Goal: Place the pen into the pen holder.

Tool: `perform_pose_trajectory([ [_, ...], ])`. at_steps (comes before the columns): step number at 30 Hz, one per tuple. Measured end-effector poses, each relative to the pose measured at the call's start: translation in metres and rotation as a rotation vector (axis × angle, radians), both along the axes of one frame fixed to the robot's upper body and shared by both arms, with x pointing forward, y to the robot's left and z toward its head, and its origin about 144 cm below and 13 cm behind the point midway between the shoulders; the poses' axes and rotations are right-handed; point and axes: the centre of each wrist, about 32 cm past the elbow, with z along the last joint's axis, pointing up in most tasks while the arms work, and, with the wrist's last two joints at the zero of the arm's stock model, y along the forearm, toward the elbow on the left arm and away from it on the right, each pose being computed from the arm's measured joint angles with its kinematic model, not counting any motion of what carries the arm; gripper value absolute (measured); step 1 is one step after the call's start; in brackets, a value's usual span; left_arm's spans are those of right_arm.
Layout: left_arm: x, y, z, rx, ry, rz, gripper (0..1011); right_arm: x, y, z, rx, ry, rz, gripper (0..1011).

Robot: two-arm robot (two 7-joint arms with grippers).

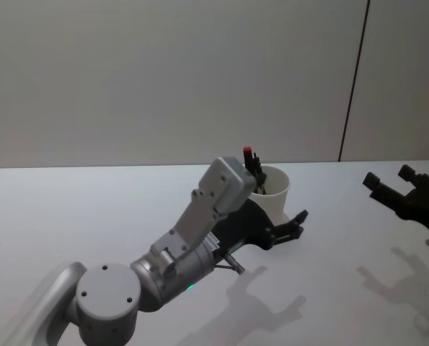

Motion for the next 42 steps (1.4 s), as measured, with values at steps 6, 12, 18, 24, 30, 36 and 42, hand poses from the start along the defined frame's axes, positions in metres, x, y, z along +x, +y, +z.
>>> perform_pose_trajectory([
  [6, -0.004, 0.007, -0.005, -0.019, -0.011, 0.060, 1000, -0.009, 0.015, -0.001, -0.053, -0.001, -0.031, 1002],
  [12, -0.007, 0.015, -0.009, -0.040, -0.024, 0.127, 1000, -0.018, 0.031, -0.002, -0.103, -0.008, -0.063, 1002],
  [18, -0.011, 0.023, -0.013, -0.062, -0.037, 0.198, 1000, -0.031, 0.048, -0.002, -0.155, -0.023, -0.103, 1001],
  [24, -0.016, 0.031, -0.017, -0.084, -0.050, 0.270, 1000, -0.043, 0.064, -0.001, -0.200, -0.043, -0.144, 1002],
  [30, -0.020, 0.038, -0.020, -0.103, -0.060, 0.334, 1000, -0.054, 0.079, 0.000, -0.235, -0.067, -0.182, 1001],
  [36, -0.021, 0.040, -0.021, -0.109, -0.063, 0.353, 1000, -0.060, 0.085, 0.001, -0.250, -0.077, -0.200, 1002],
  [42, -0.021, 0.040, -0.022, -0.110, -0.063, 0.355, 1000, -0.060, 0.085, 0.001, -0.251, -0.078, -0.202, 1002],
])
